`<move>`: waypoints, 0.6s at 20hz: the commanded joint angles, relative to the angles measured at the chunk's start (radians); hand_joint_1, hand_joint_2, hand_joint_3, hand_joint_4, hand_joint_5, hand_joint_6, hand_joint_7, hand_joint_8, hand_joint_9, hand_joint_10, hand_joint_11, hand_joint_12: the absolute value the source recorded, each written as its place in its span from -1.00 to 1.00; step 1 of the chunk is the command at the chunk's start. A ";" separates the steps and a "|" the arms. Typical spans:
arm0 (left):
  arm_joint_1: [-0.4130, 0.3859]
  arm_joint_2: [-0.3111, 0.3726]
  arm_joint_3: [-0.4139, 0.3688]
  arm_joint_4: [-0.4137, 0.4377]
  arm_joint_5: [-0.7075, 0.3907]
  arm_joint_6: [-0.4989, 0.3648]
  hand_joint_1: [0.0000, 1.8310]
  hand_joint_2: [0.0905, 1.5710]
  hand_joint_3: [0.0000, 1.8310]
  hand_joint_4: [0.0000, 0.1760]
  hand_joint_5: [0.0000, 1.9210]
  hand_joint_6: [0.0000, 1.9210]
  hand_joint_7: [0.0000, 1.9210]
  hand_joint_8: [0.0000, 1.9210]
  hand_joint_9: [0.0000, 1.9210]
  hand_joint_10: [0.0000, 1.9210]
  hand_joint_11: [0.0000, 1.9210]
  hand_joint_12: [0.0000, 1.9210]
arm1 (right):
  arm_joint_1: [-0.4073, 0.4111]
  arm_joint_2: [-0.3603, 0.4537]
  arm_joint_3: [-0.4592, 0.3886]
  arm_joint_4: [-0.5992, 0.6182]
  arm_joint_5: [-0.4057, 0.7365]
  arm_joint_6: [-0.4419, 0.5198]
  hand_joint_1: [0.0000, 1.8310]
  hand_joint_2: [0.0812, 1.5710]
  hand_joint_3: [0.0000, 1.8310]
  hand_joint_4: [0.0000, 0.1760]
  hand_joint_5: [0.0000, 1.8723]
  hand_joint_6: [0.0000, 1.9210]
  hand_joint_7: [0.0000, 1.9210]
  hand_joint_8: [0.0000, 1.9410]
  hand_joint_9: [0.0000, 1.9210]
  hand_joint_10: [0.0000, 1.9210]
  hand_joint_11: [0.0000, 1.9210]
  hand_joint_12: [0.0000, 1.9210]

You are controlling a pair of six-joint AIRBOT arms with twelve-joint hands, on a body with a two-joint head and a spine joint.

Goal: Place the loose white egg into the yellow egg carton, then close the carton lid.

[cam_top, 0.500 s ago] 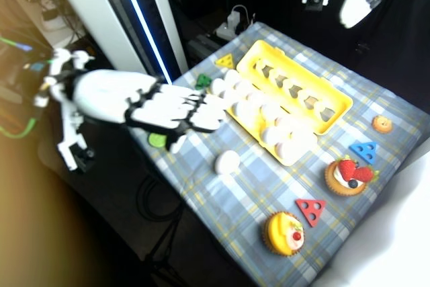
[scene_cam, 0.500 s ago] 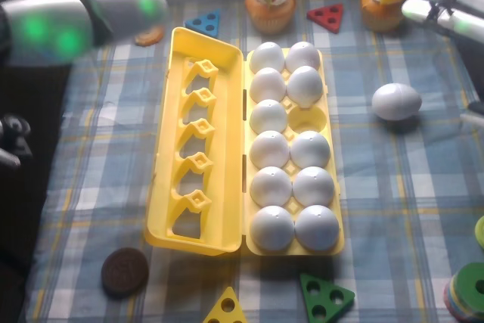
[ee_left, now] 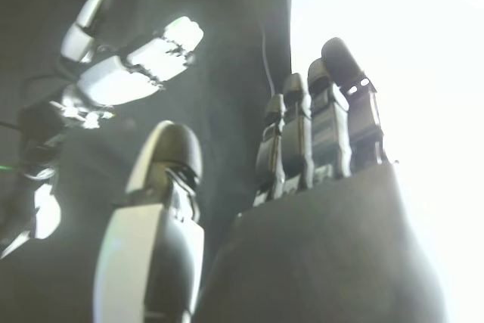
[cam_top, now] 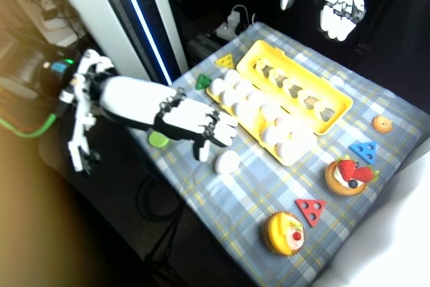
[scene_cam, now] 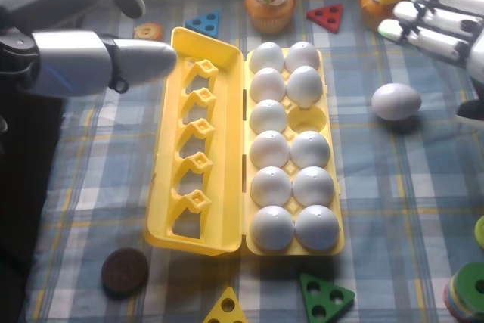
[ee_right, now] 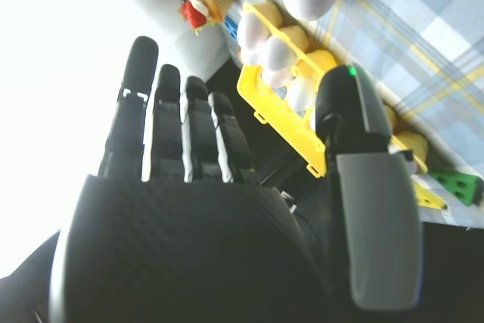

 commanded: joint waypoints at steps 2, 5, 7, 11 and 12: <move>-0.026 -0.001 -0.002 -0.004 -0.075 -0.011 -0.47 0.64 -1.00 -0.58 -0.79 -0.99 -0.75 -0.99 -0.81 -0.86 -1.00 0.37 | 0.035 -0.031 0.030 -0.004 0.051 -0.007 -0.20 0.52 -1.00 -1.00 -0.98 -0.99 -0.90 -0.99 -0.93 -0.84 -1.00 0.20; -0.017 0.002 -0.004 -0.004 -0.074 -0.016 -0.44 0.64 -1.00 -0.69 -0.80 -1.00 -0.77 -1.00 -0.83 -0.91 -1.00 0.15 | 0.060 -0.105 0.097 0.021 -0.009 -0.007 -0.38 0.58 -0.99 -1.00 -1.00 -1.00 -0.88 -0.99 -1.00 -0.79 -1.00 0.16; -0.015 0.002 -0.005 -0.004 -0.070 -0.017 -0.51 0.68 -1.00 -0.63 -0.82 -1.00 -0.81 -1.00 -0.86 -0.95 -1.00 -0.07 | 0.061 -0.134 0.125 0.041 -0.024 -0.007 -0.35 0.56 -1.00 -1.00 -0.92 -0.97 -0.87 -1.00 -1.00 -0.74 -1.00 0.06; -0.003 0.010 -0.006 -0.015 -0.074 -0.019 -0.56 0.70 -1.00 -1.00 -0.79 -0.99 -0.78 -0.99 -0.83 -0.95 -1.00 -0.08 | 0.061 -0.188 0.173 0.066 -0.056 -0.007 -0.20 0.54 -1.00 -1.00 -0.81 -0.95 -0.74 -0.98 -0.87 -0.72 -1.00 0.10; -0.002 0.011 -0.007 -0.015 -0.075 -0.019 -0.56 0.69 -1.00 -0.93 -0.80 -1.00 -0.80 -1.00 -0.84 -0.96 -1.00 -0.13 | 0.061 -0.197 0.181 0.073 -0.063 -0.007 -0.12 0.52 -1.00 -1.00 -0.76 -0.94 -0.69 -0.98 -0.81 -0.73 -1.00 0.15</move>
